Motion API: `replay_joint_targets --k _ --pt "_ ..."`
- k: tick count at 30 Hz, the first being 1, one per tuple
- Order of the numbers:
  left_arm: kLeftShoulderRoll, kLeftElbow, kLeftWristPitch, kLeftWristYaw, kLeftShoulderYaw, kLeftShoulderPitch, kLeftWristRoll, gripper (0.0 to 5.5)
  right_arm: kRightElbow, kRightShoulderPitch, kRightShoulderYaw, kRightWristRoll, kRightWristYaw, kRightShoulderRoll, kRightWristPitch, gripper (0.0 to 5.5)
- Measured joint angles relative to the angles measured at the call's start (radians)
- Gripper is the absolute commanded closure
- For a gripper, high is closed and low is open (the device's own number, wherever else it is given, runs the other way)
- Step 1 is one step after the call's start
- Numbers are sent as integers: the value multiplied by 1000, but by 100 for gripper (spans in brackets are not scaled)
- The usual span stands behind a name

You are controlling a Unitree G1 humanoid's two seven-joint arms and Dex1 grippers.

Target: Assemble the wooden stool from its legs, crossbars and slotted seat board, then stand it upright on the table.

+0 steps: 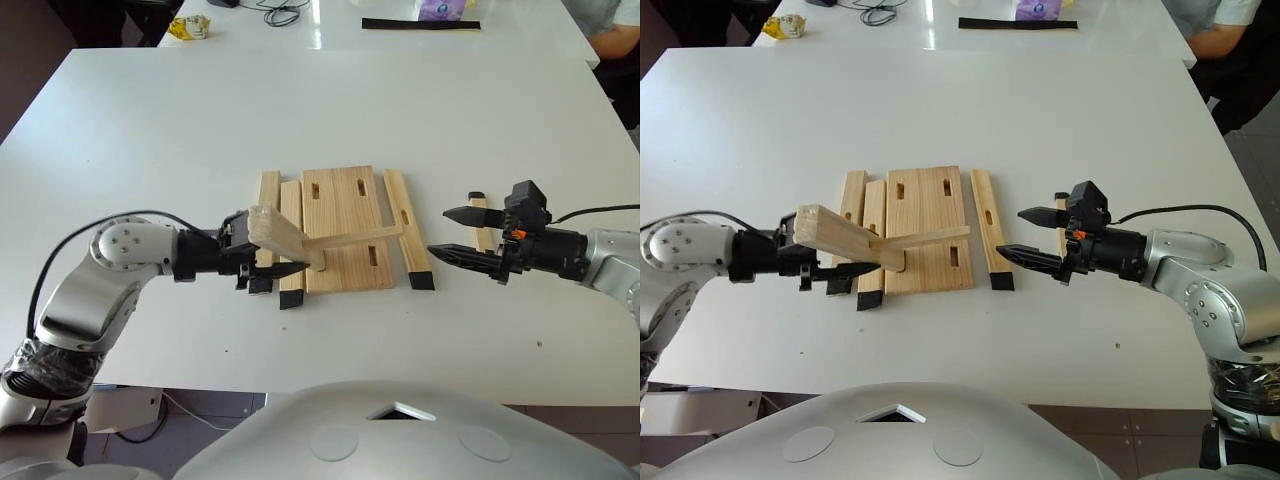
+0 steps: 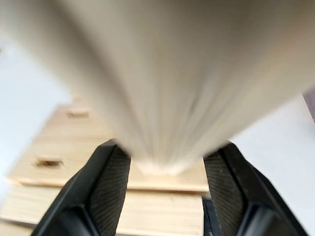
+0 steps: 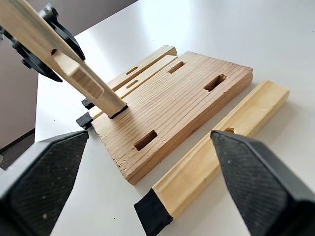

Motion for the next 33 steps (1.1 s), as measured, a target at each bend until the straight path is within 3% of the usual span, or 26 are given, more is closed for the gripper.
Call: replay_joint_targets --k 8,11,17,23,27,33 --pt "-71 43 58 69 6 -67 8 140 0 -2 3 -1 0 1 0 92" --pt "-76 65 57 61 15 -78 13 140 1 -2 5 -4 0 1 -1 92" --pt "45 62 -20 -96 61 12 16 140 0 8 1 -8 2 0 -13 92" --pt "98 100 -47 -117 192 52 14 140 -11 45 -27 -13 2 0 -24 92" --pt "99 68 111 6 289 88 -12 140 -29 93 -61 -13 -1 -1 -30 92" --pt "22 -93 552 240 346 150 -185 140 -42 129 -84 -13 -7 -2 -31 92"
